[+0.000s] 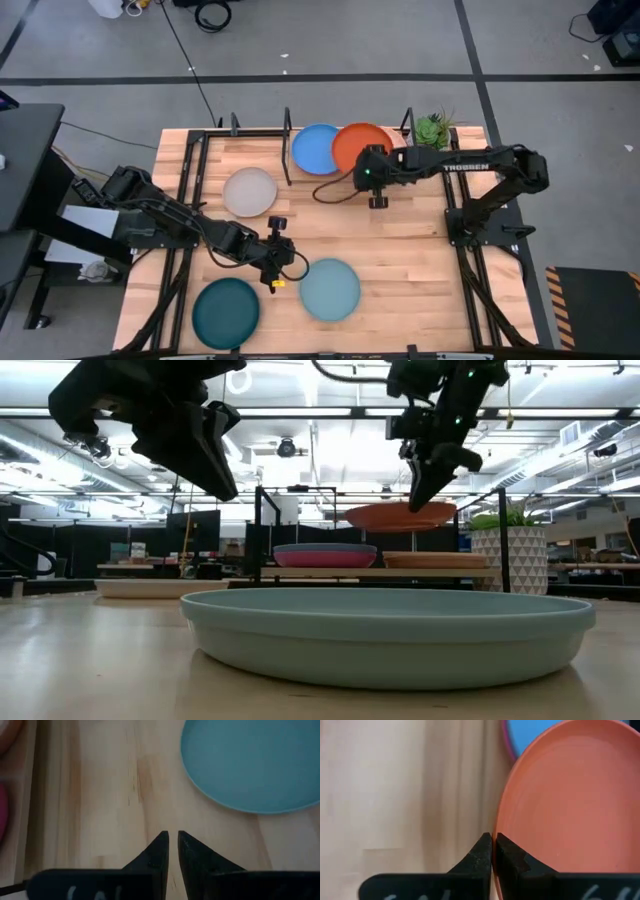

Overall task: Place and stack plates onto a shelf
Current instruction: Stack the orange plate on top of the blue plate on the shelf

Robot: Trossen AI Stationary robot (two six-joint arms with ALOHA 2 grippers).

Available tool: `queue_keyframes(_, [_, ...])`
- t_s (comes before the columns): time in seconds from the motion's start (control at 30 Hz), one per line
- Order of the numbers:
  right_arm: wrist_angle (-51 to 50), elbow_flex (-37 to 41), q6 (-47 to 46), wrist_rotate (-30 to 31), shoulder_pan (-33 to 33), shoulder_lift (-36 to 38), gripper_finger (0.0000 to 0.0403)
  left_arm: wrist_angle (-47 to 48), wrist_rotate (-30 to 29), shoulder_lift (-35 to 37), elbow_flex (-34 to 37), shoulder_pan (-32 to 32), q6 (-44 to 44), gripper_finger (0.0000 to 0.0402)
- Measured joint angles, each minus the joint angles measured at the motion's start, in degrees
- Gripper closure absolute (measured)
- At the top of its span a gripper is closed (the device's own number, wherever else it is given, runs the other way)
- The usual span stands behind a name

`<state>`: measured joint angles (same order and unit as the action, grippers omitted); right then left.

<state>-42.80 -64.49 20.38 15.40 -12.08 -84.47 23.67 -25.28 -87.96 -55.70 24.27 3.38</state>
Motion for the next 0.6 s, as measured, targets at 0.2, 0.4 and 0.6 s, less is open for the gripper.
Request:
queue_keyframes(0.2, [5.29,0.09,5.57,-2.83,-3.52,-1.54,0.0383,-0.20,0.02,0.00,0.00,0.04,0.30,0.0354])
queue_keyframes(0.4, [11.60,-1.84,10.51,-8.38,-3.67,-4.64,0.0383,-2.76,0.02,0.00,0.00,0.04,-1.07,0.0354])
queue_keyframes(0.6, [10.78,-8.57,13.27,-9.38,-4.49,-12.15,0.0383,-2.68,0.02,0.00,0.00,0.02,-1.11,0.0354])
